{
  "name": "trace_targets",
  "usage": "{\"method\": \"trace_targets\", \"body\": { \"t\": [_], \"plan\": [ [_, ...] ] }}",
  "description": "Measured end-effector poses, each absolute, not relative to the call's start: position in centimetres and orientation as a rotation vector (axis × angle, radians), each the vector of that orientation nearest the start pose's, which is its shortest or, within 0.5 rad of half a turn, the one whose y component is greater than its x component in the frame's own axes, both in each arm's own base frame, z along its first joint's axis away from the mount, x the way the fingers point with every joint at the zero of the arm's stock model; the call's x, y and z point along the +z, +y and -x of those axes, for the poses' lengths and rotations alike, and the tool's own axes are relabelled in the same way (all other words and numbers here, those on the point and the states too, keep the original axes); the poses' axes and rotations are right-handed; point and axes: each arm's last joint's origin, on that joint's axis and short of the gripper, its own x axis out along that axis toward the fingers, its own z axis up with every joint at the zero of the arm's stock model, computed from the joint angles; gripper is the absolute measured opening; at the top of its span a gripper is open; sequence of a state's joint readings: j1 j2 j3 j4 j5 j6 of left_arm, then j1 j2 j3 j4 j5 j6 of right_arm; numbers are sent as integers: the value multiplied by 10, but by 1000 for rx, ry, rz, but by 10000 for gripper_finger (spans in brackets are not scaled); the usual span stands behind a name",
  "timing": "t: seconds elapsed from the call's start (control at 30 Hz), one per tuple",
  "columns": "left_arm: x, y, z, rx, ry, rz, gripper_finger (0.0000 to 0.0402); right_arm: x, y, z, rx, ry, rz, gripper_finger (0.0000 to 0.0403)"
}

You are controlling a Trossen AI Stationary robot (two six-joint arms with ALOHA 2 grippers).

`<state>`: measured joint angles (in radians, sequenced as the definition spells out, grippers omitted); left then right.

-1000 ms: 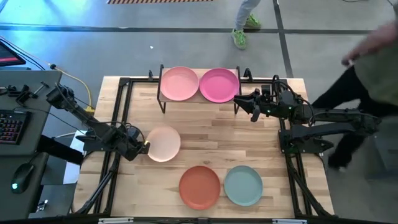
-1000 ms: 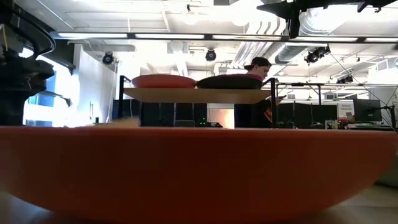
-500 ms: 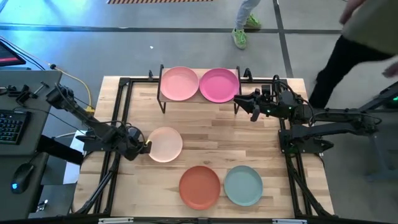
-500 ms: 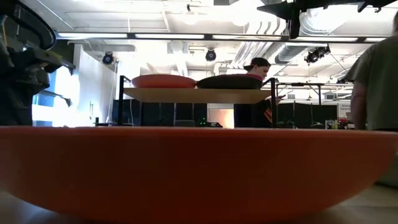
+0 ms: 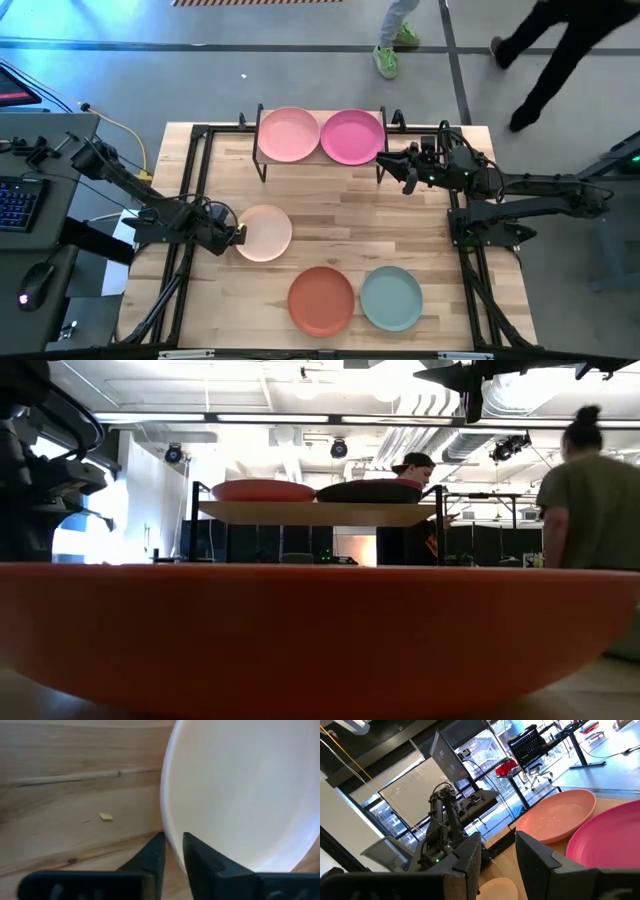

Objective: Place and stack plates onto a shelf
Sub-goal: Stack the white plate on top of the light pink plate on the shelf

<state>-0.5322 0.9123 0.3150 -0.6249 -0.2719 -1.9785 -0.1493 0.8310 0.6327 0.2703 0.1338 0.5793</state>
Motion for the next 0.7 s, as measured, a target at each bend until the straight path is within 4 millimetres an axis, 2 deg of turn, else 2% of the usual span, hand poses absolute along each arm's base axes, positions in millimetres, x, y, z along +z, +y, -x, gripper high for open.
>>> {"method": "trace_targets", "body": {
  "t": [0.13,0.3,0.4,0.53,0.7],
  "plan": [
    [134,-58,-114,869,865,1266,8,316,-32,-188,-254,-152,-575,103],
    [136,-58,-113,841,896,1277,3,316,-32,-188,-254,-152,-575,103],
    [145,-59,-112,775,915,1294,2,316,-32,-188,-254,-152,-575,103],
    [180,-59,-114,662,872,1311,1,316,-32,-188,-254,-152,-575,103],
    [252,-49,-112,580,797,1242,1,316,-32,-188,-255,-152,-574,103]
  ]
}}
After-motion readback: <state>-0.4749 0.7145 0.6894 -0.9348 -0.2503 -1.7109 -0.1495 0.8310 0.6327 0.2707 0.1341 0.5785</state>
